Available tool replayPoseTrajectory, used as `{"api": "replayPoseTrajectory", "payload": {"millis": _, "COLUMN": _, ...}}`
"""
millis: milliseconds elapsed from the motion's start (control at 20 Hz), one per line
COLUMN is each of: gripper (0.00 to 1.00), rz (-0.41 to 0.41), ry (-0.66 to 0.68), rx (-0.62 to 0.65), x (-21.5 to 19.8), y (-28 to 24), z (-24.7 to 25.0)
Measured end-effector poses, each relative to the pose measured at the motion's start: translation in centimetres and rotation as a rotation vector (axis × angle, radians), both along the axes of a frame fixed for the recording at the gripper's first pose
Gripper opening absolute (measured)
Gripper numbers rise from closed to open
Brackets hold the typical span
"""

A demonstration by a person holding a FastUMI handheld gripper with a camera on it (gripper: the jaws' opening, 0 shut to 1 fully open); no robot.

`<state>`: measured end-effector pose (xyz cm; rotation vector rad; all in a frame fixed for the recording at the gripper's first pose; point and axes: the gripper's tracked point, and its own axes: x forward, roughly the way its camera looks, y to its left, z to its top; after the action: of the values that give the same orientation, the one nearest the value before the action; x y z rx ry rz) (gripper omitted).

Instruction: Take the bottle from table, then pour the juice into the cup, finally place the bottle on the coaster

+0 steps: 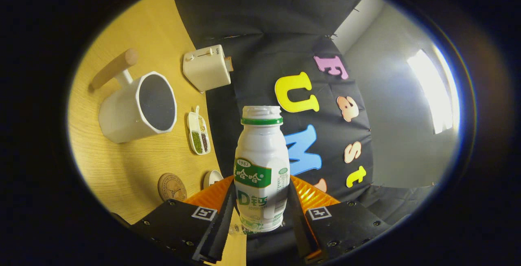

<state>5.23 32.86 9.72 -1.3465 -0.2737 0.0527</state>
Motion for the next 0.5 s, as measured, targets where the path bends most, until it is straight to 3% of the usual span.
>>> {"api": "replayPoseTrajectory", "payload": {"millis": 500, "gripper": 0.66, "rz": -0.018, "ry": -0.040, "rx": -0.121, "x": 0.11, "y": 0.67, "z": 0.25}}
